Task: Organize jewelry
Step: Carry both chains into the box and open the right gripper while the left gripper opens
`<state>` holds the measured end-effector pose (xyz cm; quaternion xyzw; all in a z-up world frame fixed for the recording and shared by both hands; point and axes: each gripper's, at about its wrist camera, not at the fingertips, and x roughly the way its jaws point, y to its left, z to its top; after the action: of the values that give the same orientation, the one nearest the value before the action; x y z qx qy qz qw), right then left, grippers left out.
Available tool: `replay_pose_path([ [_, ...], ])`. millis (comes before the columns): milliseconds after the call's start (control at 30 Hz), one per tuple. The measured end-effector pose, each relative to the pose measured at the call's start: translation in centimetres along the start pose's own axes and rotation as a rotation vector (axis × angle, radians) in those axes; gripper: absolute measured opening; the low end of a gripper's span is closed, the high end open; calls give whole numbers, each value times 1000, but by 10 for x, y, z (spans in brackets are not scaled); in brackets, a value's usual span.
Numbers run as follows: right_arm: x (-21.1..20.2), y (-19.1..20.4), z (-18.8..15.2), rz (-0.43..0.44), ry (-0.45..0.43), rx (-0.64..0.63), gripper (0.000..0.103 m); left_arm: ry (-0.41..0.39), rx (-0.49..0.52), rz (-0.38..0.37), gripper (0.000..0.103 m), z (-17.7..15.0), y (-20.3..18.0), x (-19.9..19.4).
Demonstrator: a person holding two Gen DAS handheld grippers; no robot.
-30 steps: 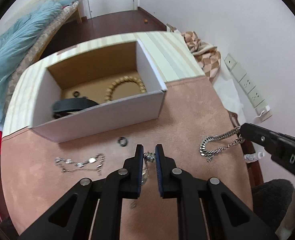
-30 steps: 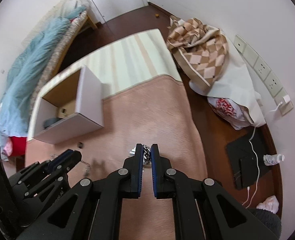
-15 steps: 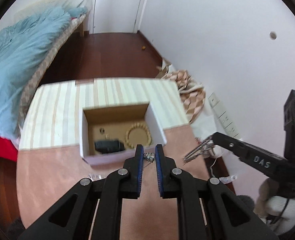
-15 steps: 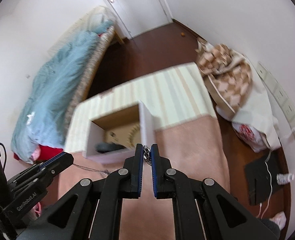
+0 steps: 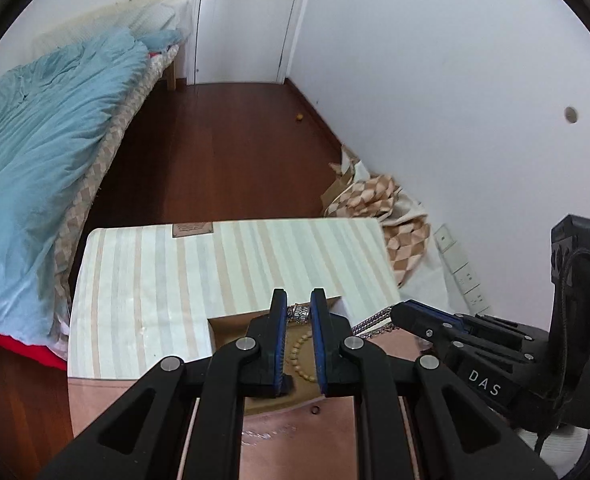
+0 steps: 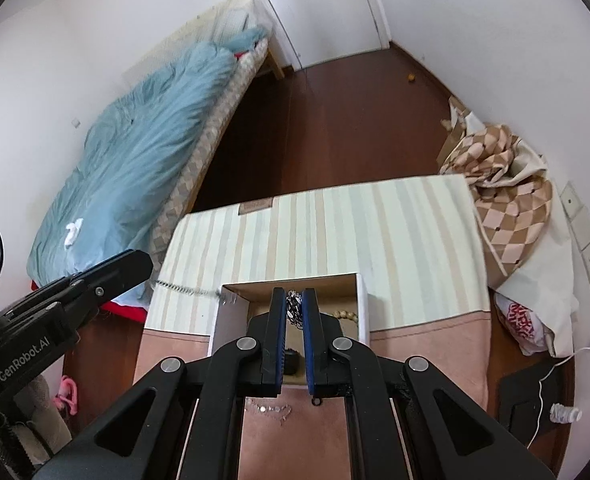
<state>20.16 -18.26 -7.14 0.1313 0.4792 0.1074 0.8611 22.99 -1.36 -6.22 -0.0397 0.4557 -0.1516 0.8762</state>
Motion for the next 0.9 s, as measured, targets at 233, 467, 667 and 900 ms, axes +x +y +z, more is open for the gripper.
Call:
replay_pose_path([
  [233,65,-10,14,-24,112,5,8,105,-40,20,9,-1,28,50],
  [467,94,-5,20,7,165,5,8,200,-130,61,11,-10,54,81],
  [667,126,-6,20,-25,254,-1,9,210,-158,136,69,-18,68,83],
  [900,111,-16,17,-97,239,-13,49,184,-145,222,94,-24,72,72],
])
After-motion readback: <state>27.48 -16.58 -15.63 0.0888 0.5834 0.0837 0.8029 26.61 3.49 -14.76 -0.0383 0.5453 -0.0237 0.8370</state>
